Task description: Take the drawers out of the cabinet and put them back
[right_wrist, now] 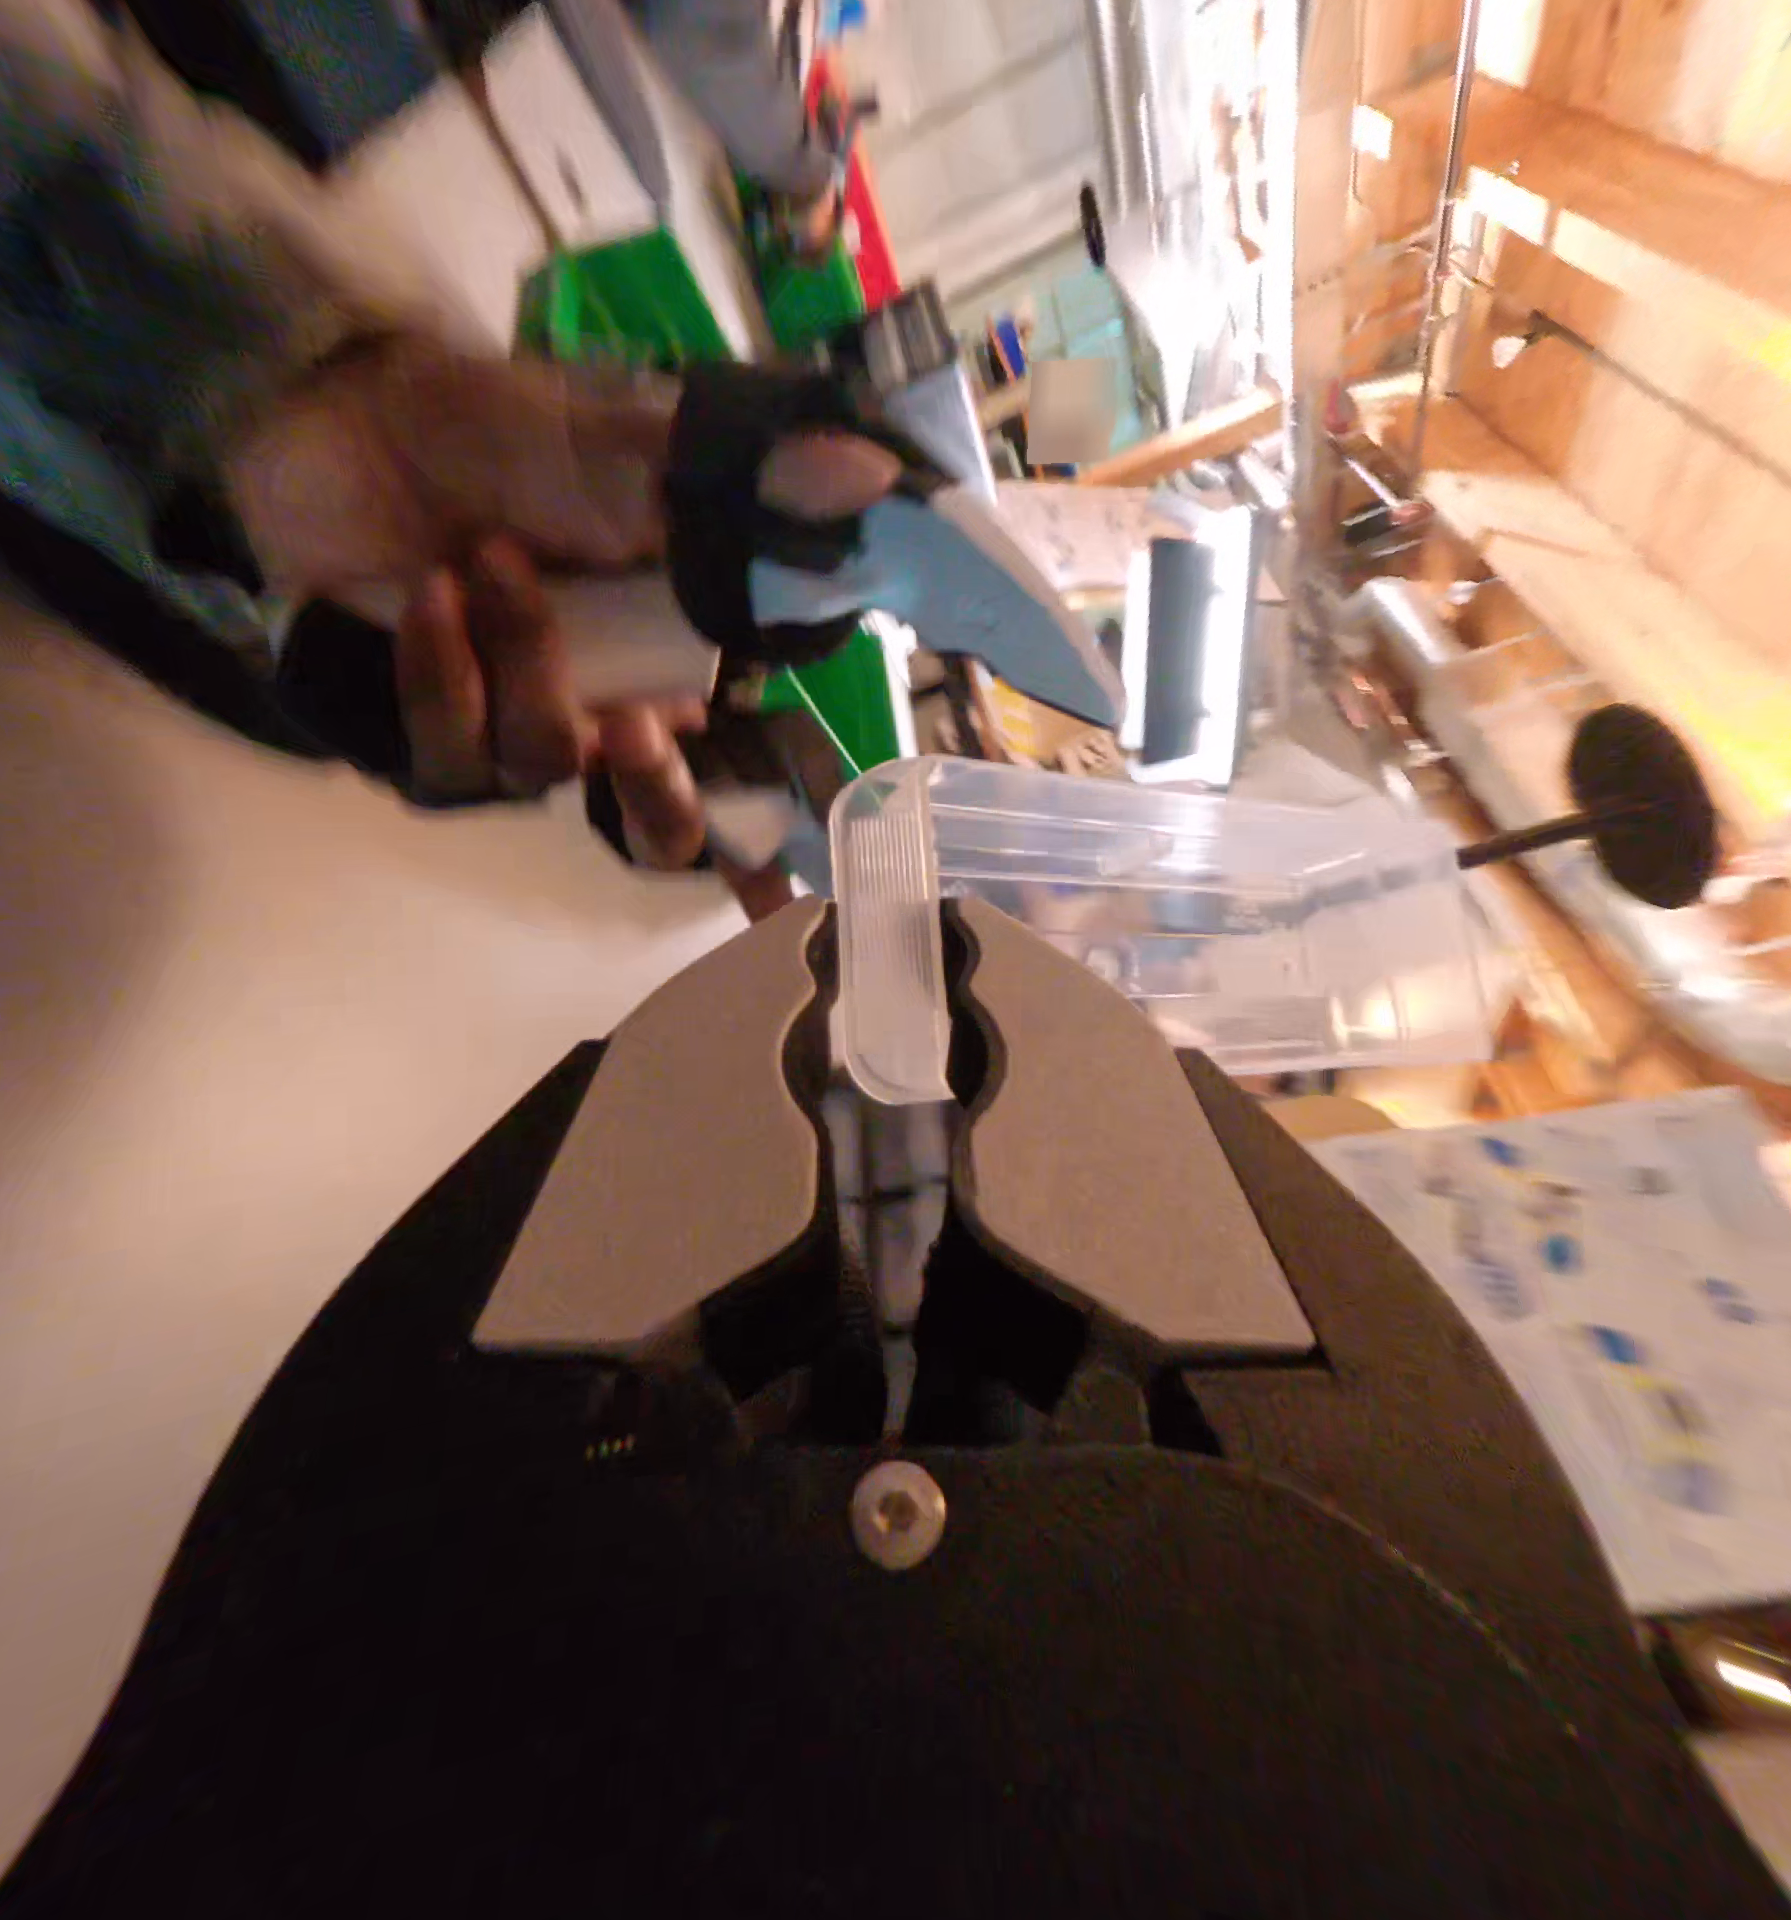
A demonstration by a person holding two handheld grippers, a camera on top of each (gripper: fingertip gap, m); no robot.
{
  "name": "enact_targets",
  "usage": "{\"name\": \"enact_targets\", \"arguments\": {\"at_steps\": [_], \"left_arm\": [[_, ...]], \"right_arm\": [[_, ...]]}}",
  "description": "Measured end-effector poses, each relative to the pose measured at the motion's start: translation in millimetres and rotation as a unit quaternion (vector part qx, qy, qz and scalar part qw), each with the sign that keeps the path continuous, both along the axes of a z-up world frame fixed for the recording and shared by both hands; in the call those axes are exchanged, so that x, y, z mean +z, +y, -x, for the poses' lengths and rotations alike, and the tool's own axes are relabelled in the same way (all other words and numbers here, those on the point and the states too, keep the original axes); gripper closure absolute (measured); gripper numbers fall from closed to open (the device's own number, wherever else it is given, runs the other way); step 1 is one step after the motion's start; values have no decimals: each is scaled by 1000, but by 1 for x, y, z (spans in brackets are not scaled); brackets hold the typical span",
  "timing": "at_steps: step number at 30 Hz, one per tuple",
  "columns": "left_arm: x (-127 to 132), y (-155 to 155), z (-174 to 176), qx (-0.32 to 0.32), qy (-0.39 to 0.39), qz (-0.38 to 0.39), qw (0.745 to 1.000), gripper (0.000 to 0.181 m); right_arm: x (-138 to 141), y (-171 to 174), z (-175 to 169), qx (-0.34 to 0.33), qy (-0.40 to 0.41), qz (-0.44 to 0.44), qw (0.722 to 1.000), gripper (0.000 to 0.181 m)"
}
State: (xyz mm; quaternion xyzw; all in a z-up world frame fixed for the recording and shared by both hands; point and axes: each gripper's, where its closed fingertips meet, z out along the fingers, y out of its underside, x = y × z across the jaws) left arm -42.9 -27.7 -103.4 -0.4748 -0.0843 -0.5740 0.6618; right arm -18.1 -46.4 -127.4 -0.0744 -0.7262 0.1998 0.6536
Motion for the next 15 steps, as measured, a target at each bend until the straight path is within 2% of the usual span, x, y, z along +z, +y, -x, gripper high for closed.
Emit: {"name": "enact_targets", "arguments": {"at_steps": [2,4,6,8,13,15], "left_arm": [[2,-5,-4,-78,-76,-29,994,99],[5,-10,-10,-143,-128,-50,980,98],[9,-14,-26,-176,-122,-60,975,97],[16,-22,-37,-189,-106,-89,972,103],[18,-22,-22,-126,-106,-98,981,116],[18,-21,-12,-89,-116,-105,984,119]], "right_arm": [[12,-10,-10,59,-21,100,993,164],[23,-21,-21,126,-50,193,972,164],[30,-31,-28,183,-70,250,948,164],[32,-37,-31,210,-77,266,938,163],[25,-29,-21,170,-88,242,951,162],[33,-18,-12,113,-35,214,970,160]]}}
